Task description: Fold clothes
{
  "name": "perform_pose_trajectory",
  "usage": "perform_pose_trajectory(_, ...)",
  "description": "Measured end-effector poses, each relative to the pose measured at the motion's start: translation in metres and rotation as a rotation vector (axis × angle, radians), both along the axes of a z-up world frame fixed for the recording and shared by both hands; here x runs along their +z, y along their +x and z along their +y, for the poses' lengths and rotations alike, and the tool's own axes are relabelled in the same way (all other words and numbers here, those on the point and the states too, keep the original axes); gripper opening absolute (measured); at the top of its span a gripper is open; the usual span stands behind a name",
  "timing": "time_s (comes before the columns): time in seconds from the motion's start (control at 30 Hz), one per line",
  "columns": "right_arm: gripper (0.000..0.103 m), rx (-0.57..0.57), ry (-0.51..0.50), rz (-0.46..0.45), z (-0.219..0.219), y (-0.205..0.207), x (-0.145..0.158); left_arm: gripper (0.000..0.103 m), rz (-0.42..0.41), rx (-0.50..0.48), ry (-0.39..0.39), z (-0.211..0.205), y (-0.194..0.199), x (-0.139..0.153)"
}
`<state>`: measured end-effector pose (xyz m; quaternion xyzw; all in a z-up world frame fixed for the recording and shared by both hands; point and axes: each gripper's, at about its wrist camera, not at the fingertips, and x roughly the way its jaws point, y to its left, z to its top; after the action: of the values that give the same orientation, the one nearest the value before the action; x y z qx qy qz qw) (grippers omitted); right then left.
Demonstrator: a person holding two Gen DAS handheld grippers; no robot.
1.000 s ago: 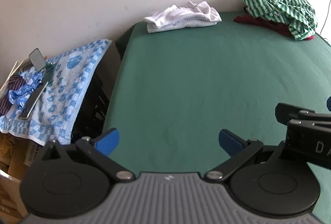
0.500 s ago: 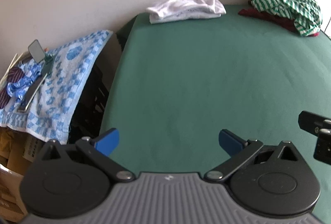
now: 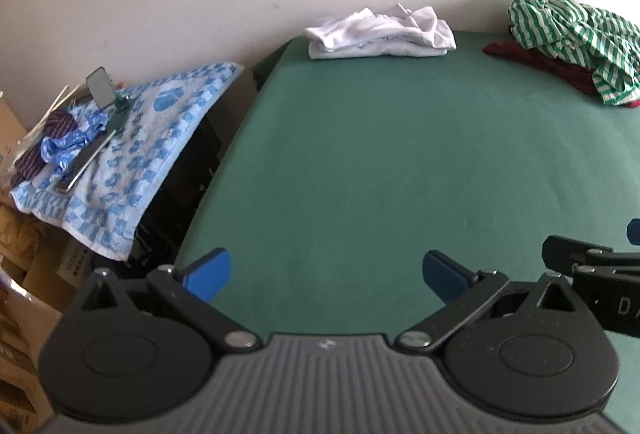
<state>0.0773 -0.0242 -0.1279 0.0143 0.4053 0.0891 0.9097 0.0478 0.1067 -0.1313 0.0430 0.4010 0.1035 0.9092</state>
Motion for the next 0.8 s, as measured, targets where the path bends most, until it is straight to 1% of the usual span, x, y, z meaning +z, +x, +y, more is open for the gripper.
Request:
perform_pose_trajectory(0.07,0.089,0.005,0.002,-0.001,-0.01,0.003,0.0,0.102,-0.028,-0.025,0.017,-0.014,-0.001,0.003)
perform_pose_trajectory(0.1,0.089,-0.003,0.01,-0.001,-0.018,0.004,0.001,0.098,-0.043,-0.042,0.014,-0.021,-0.001,0.006)
perform_pose_trajectory(0.13,0.089,-0.011,0.017,0.0,-0.026,0.006,0.001,0.096,-0.059,-0.063,0.004,-0.028,-0.001,0.009)
perform_pose_trajectory(0.2,0.089,-0.028,0.032,0.0,-0.042,0.009,0.003,0.098,-0.088,-0.084,-0.05,-0.04,0.001,0.014)
perform_pose_trajectory(0.23,0.089,-0.037,0.037,-0.004,-0.049,0.009,0.004,0.102,-0.095,-0.085,-0.057,-0.047,0.002,0.016)
perform_pose_trajectory(0.33,0.089,-0.067,0.035,-0.041,-0.07,0.005,0.011,0.102,-0.104,-0.076,-0.036,-0.067,0.009,0.018)
perform_pose_trajectory(0.37,0.089,-0.075,0.022,-0.061,-0.075,0.003,0.013,0.103,-0.111,-0.065,-0.005,-0.075,0.01,0.017)
perform_pose_trajectory(0.4,0.089,-0.084,0.012,-0.077,-0.079,0.002,0.016,0.103,-0.115,-0.052,0.043,-0.082,0.012,0.016)
perform_pose_trajectory(0.47,0.089,-0.104,0.0,-0.096,-0.084,0.001,0.021,0.103,-0.109,-0.045,0.094,-0.09,0.017,0.02)
perform_pose_trajectory(0.5,0.089,-0.114,-0.006,-0.105,-0.087,0.001,0.023,0.103,-0.103,-0.042,0.096,-0.091,0.018,0.024)
perform_pose_trajectory(0.63,0.089,-0.136,-0.022,-0.118,-0.084,0.001,0.032,0.103,-0.105,-0.046,-0.007,-0.071,0.017,0.044)
perform_pose_trajectory(0.7,0.089,-0.136,-0.029,-0.13,-0.074,-0.001,0.035,0.103,-0.112,-0.06,-0.016,-0.06,0.013,0.051)
perform_pose_trajectory(0.8,0.089,-0.123,-0.031,-0.122,-0.054,-0.006,0.037,0.102,-0.109,-0.089,-0.036,-0.043,0.005,0.058)
